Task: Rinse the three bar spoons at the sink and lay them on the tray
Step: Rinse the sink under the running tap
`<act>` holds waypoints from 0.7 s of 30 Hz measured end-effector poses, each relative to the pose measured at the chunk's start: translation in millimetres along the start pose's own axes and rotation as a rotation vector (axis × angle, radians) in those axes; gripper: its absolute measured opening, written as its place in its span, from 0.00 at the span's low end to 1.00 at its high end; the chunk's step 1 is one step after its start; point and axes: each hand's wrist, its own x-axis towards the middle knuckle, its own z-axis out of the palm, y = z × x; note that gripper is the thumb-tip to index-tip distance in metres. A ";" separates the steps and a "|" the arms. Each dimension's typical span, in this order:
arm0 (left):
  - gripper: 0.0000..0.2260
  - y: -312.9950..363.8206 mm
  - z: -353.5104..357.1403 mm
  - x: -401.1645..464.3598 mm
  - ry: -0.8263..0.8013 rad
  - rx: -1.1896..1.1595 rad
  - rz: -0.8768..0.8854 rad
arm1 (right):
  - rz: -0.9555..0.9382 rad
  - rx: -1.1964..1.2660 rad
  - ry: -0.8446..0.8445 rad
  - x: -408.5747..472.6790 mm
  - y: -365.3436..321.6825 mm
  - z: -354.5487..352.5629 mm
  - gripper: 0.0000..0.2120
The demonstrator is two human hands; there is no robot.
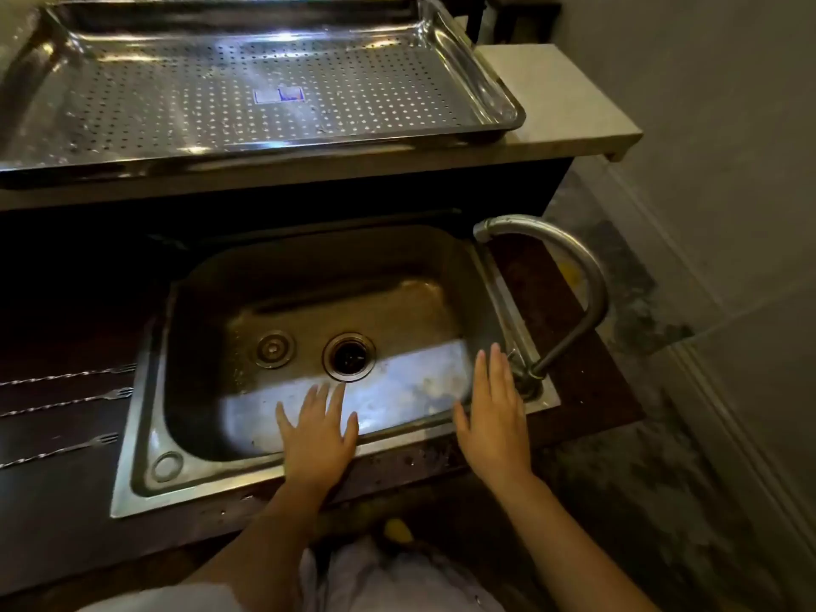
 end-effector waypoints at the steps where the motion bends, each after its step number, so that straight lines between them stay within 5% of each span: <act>1: 0.25 -0.3 -3.0 0.1 0.000 0.011 -0.010 | 0.004 -0.028 -0.005 3.5 1.8 1.7 0.35; 21: 0.26 -1.0 -6.1 -0.8 0.006 -0.005 -0.086 | 0.082 -0.196 -0.004 42.5 19.4 7.7 0.39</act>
